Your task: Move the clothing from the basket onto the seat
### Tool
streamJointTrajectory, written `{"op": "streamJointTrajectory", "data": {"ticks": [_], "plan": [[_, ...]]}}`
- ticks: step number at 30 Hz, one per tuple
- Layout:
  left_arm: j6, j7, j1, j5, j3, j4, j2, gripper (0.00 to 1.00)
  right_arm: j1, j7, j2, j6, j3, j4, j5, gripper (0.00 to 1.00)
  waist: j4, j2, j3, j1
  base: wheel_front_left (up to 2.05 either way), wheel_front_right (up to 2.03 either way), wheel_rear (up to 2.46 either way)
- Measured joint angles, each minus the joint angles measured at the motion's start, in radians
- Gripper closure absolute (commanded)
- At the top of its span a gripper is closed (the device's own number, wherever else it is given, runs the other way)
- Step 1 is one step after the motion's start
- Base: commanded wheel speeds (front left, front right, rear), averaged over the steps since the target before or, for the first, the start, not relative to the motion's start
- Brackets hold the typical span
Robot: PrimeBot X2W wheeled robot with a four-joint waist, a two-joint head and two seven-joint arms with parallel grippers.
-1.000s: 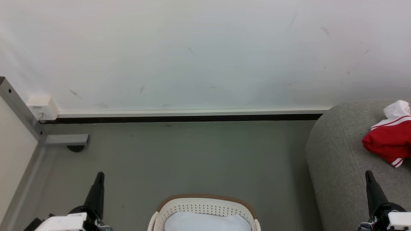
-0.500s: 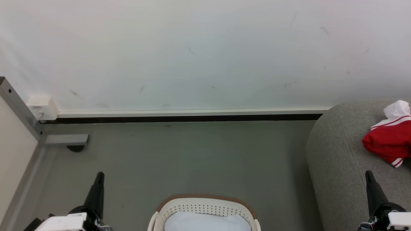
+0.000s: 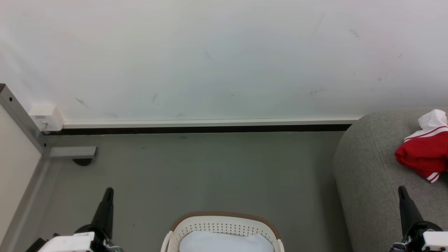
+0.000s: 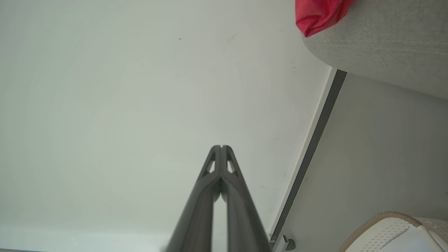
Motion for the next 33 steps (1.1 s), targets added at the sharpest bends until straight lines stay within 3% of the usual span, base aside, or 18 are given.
{"op": "streamJointTrajectory", "data": {"ticks": [33], "plan": [[0.0,0.0,0.0,0.0,0.001,0.0,0.0,1.0,0.0,0.0,0.001,0.0,-0.001,0.0,-0.001,1.0,0.0,0.0,0.0,0.0,0.0,0.0,0.0]]}}
